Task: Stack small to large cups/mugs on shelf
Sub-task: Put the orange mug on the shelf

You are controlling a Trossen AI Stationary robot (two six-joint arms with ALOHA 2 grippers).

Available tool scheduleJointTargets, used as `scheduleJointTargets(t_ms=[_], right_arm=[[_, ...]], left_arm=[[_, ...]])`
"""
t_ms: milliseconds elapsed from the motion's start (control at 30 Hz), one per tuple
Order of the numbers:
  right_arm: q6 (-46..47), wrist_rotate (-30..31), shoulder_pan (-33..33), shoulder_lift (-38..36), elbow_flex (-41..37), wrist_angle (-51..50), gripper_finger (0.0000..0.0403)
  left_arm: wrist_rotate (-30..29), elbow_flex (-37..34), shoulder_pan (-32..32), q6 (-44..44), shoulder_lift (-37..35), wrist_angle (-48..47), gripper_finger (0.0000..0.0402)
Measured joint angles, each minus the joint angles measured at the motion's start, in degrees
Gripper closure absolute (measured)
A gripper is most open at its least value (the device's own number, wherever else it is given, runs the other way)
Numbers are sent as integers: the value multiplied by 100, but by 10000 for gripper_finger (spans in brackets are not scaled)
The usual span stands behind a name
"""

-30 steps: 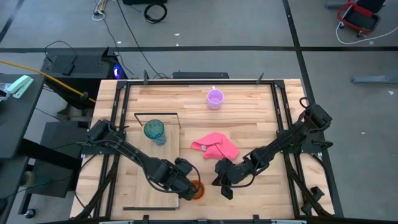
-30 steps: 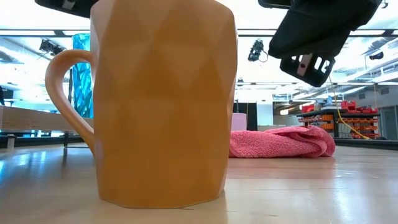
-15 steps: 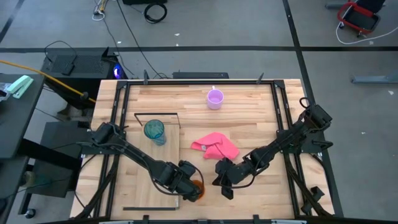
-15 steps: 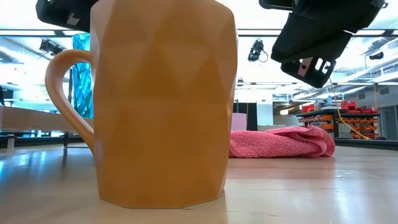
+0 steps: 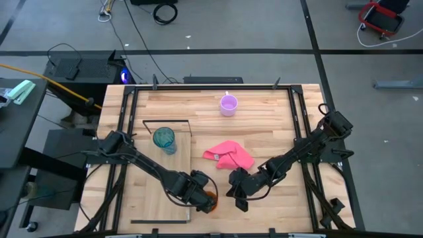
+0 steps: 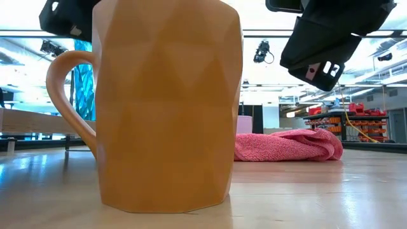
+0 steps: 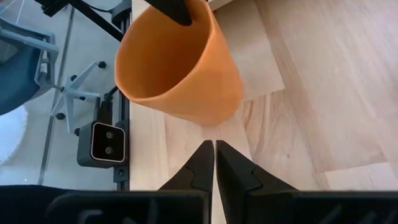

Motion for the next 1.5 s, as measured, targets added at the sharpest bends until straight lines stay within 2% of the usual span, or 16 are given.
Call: scheduleJointTargets(t_ms=[267, 567, 867, 1167, 1300, 1500], right_arm=[[-1, 0, 0, 0, 0, -59, 378], [-1, 0, 0, 2, 0, -112, 378], [1, 0, 0, 2, 0, -282, 378], [205, -409, 54, -39, 2, -892, 378], [194, -383, 197, -338, 2, -1282, 378], [189, 200, 355, -1073, 7, -1862, 378]], left_arm=[[-4, 4, 41, -119, -13, 13, 306], [-8, 4, 67, -108, -13, 10, 386], [141, 128, 132, 140, -4, 72, 386], [164, 1163, 325, 826, -9, -76, 386], [151, 1912, 378, 1061, -11, -889, 386], [-64, 2998, 386, 998, -15, -2674, 386]])
